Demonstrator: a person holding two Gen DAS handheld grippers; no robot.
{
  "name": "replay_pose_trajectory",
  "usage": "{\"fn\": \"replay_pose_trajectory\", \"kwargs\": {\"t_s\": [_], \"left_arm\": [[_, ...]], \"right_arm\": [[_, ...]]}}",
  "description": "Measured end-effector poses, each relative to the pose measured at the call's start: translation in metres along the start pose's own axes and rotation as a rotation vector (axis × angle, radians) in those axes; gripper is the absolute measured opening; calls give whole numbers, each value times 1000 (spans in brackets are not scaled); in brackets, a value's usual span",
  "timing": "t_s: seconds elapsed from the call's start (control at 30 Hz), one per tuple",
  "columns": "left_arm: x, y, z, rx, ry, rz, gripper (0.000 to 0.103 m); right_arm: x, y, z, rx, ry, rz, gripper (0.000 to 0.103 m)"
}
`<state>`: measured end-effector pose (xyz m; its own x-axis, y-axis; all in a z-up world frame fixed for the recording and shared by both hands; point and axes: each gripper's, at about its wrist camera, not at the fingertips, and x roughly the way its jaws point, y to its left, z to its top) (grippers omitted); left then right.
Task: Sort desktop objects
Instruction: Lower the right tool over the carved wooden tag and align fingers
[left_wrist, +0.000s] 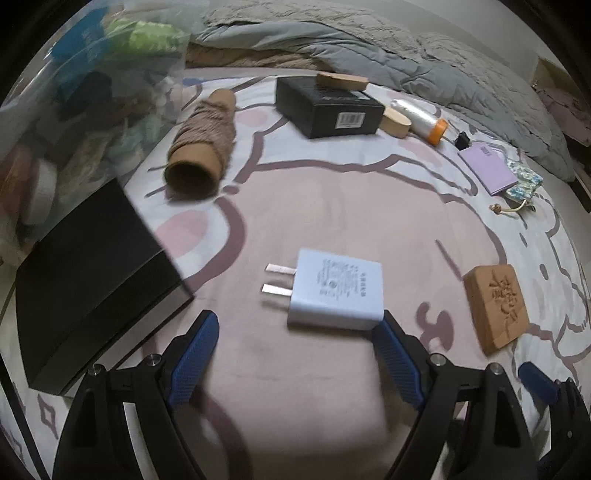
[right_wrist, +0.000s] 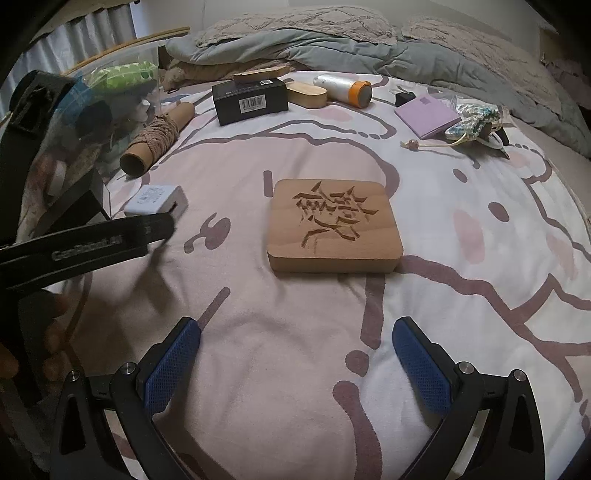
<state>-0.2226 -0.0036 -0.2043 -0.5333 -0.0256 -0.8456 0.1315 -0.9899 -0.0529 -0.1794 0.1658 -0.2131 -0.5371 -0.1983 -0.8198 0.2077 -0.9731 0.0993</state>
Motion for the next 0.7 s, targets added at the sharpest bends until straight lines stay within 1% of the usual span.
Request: {"fn": "replay_pose_trajectory", "kwargs": {"t_s": [0.1,0.23,0.27,0.4,0.47,0.57,0.7], "left_arm": [[-4,6,-2,-1,13,-5,85],[-2,11,-7,-3,25,-26,86],[-1,10,-7,3,27,-24,87],[4,2,-10,69,19,-21,100],[6,-1,-10,90,13,-11,101],[8,0,-9,92,23,-16,103],[10,2,-6,94,53,-30,103]], "right_arm": [[1,2,-1,-7,-1,-14,103],[2,2,-1,-4,3,-7,103],[3,1,-1,-3,3,-3,103],[-1,-4,2,25,-8,25,103],[-6,-9,5,43,-32,15,103],[-11,-17,14,53,-70,-9,103],[-3,-29,27,82,-61,3,103]]}}
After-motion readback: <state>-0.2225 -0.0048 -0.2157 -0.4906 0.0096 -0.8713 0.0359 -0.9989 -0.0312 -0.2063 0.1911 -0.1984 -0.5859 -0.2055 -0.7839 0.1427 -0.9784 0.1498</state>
